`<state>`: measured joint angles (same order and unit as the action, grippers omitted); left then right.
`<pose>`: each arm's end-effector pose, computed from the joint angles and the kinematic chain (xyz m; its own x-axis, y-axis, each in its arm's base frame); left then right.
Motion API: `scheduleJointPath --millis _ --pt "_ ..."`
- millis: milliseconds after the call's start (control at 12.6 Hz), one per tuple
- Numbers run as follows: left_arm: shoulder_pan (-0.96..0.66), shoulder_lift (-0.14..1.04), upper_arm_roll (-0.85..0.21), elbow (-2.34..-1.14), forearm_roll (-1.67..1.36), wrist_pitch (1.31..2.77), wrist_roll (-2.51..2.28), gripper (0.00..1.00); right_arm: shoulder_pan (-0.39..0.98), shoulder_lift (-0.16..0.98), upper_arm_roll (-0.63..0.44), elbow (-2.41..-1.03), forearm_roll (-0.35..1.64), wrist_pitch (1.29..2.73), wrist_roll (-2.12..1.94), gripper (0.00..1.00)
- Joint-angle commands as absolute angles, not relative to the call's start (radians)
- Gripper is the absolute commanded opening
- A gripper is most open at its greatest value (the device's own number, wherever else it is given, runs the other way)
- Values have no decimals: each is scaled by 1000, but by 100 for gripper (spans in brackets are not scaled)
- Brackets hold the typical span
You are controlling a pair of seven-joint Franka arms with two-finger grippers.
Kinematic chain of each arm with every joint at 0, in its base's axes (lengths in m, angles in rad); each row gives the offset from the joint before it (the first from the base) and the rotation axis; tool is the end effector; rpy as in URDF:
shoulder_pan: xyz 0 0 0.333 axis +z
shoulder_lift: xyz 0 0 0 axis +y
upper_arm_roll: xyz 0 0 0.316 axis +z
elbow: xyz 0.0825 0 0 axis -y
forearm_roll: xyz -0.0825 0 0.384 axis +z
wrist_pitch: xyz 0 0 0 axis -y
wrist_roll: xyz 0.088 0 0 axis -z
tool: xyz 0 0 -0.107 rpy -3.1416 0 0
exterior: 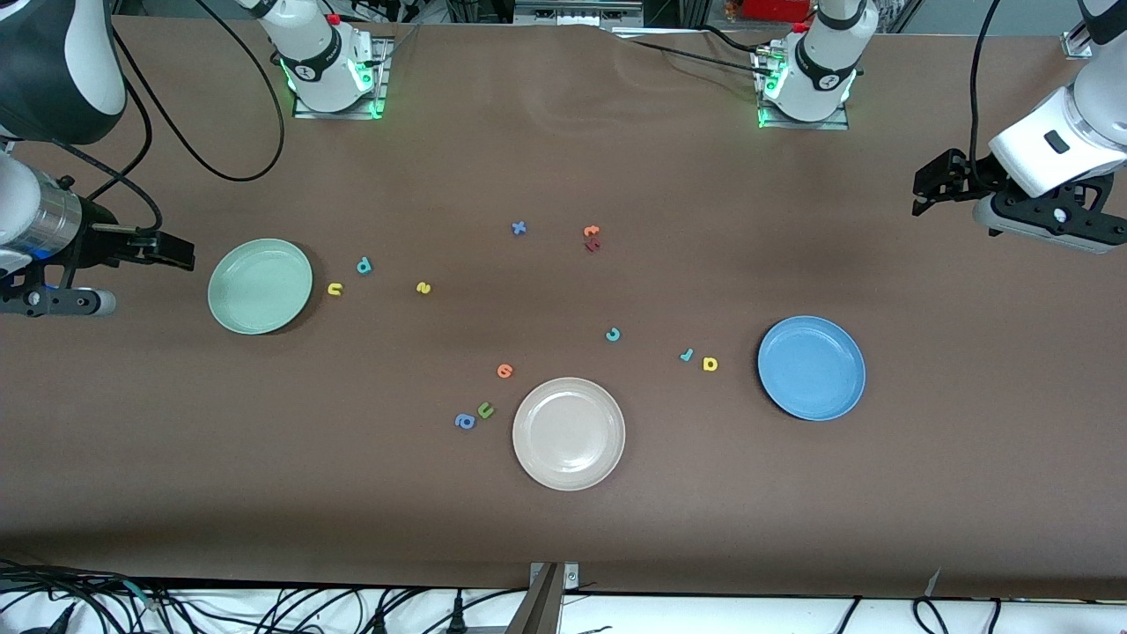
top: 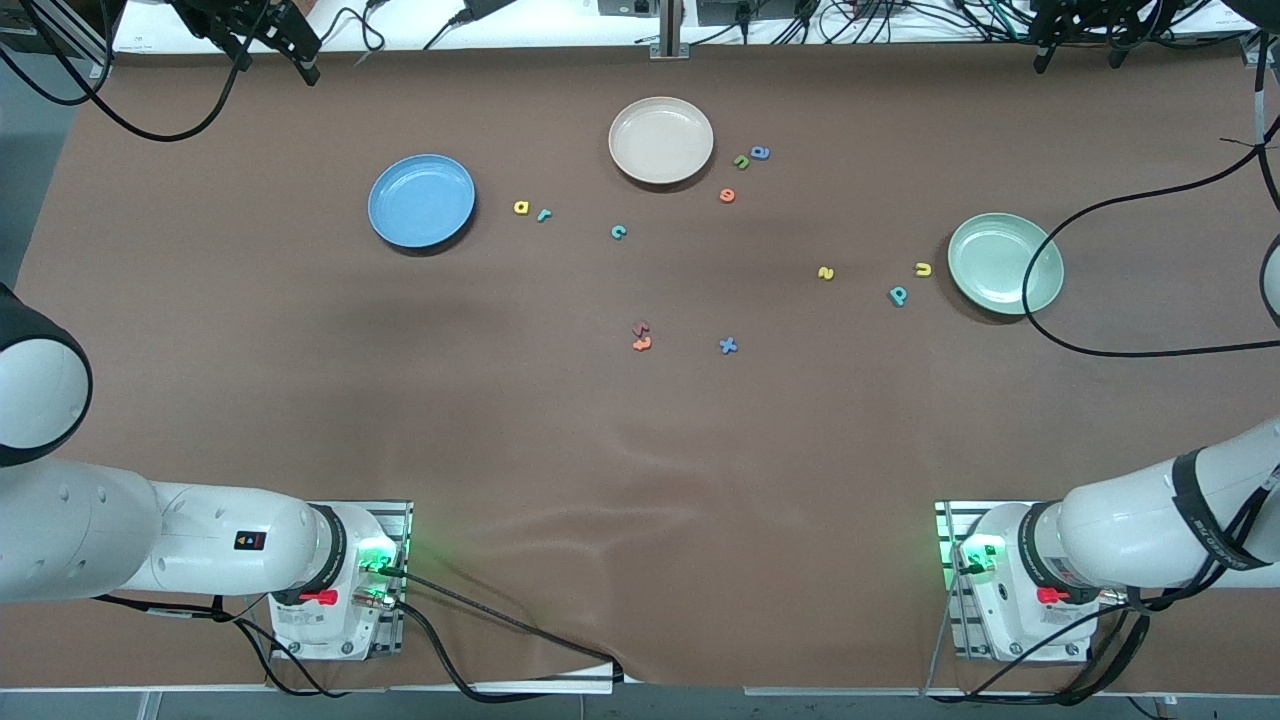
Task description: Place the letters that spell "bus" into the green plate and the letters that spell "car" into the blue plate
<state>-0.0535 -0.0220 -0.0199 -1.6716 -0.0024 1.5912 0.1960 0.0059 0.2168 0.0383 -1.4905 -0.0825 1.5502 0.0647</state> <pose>0.5449 -0.0404 0.5908 0.9623 -0.2660 -0.0569 -0.2656 -0.9640 0.0133 0.6103 0.0158 0.5343 0.9883 -0.0221 -0.1512 -0.0096 -0.9965 0.0834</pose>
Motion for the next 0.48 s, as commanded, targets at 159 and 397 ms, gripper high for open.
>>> scheduleJointPath --millis 159,397 --pt "-49 -12 -21 -1652 -5 1572 195 100 5 195 34 -1508 -64 1555 57 100" --pt "-51 -5 -21 -1652 -5 1562 198 100 5 195 34 -1508 -64 1555 57 100"
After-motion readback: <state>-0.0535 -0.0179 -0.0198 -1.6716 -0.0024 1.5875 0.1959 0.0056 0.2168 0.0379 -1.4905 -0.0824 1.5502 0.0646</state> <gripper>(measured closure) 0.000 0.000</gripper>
